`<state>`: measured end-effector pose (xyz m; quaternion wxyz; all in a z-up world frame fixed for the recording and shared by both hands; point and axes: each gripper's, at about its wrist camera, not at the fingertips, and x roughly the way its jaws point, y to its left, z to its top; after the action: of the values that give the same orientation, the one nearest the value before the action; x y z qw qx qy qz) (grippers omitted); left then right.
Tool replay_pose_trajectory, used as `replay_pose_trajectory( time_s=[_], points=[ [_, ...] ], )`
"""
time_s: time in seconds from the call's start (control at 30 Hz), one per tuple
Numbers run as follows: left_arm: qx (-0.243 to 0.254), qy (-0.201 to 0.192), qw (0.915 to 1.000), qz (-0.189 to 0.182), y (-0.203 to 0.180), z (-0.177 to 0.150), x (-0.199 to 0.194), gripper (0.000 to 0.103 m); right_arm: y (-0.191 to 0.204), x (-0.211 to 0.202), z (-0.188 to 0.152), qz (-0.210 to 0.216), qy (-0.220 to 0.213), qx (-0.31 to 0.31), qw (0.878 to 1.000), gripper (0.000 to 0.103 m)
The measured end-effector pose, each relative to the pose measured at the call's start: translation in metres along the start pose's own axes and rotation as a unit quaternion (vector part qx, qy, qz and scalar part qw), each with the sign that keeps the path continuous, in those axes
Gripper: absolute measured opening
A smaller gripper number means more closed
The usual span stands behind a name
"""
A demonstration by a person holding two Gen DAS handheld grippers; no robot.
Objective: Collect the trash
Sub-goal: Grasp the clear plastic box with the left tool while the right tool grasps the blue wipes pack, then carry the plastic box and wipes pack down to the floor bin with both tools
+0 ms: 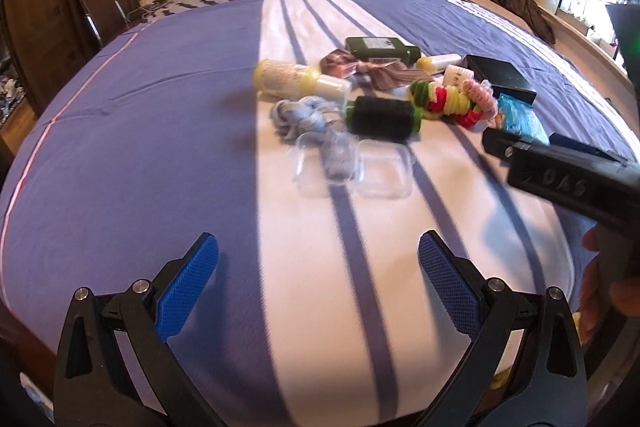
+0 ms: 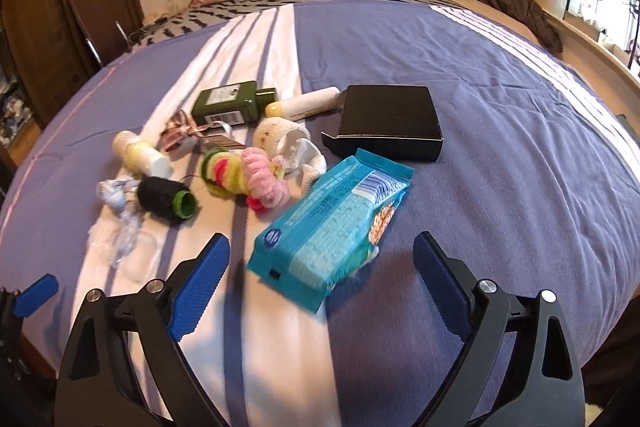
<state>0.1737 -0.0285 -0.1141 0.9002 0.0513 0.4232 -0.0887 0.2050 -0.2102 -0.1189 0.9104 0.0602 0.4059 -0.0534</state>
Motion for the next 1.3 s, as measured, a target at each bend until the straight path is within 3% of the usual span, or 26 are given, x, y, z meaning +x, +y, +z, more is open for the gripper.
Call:
replay_pose_trajectory(
  time_s=[0.13, 0.23, 0.33, 0.47, 0.53, 0.6, 0.87, 1.3],
  points=[
    [-0.001, -0.001, 0.9999, -0.01, -0.005, 0.012, 0.012, 0.095, -0.012, 0.002, 0.0, -0.007, -0.003, -0.001, 1.0, 0.073],
    [0.005, -0.002, 1.0, -0.008, -0.009, 0.022, 0.021, 0.095, -0.021, -0.001, 0.001, -0.007, -0.009, 0.0, 1.0, 0.055],
    [0.007, -0.002, 0.9999, -0.009, -0.009, 0.028, 0.029, 0.095, -0.026, 0.0, 0.0, 0.003, -0.013, -0.005, 1.0, 0.051],
    [0.008, 0.002, 0.9998, -0.018, -0.008, 0.034, 0.039, 0.087, -0.027, -0.001, 0.0, 0.008, -0.019, -0.007, 1.0, 0.048],
    [0.01, -0.001, 0.9998, -0.019, -0.008, 0.035, 0.039, 0.072, -0.028, -0.002, 0.0, 0.011, -0.02, -0.009, 1.0, 0.048],
    [0.011, -0.002, 0.9997, -0.02, -0.008, 0.035, 0.036, 0.067, -0.029, -0.003, 0.0, 0.013, -0.021, -0.008, 1.0, 0.048],
    [0.005, -0.008, 0.9998, -0.017, -0.006, 0.02, 0.018, 0.066, -0.03, -0.02, -0.01, 0.012, -0.027, -0.016, 0.999, 0.047],
    [-0.004, -0.052, 0.9986, -0.012, -0.008, -0.017, -0.061, 0.066, -0.032, -0.091, -0.034, 0.034, -0.072, -0.029, 0.996, 0.047]
  ],
)
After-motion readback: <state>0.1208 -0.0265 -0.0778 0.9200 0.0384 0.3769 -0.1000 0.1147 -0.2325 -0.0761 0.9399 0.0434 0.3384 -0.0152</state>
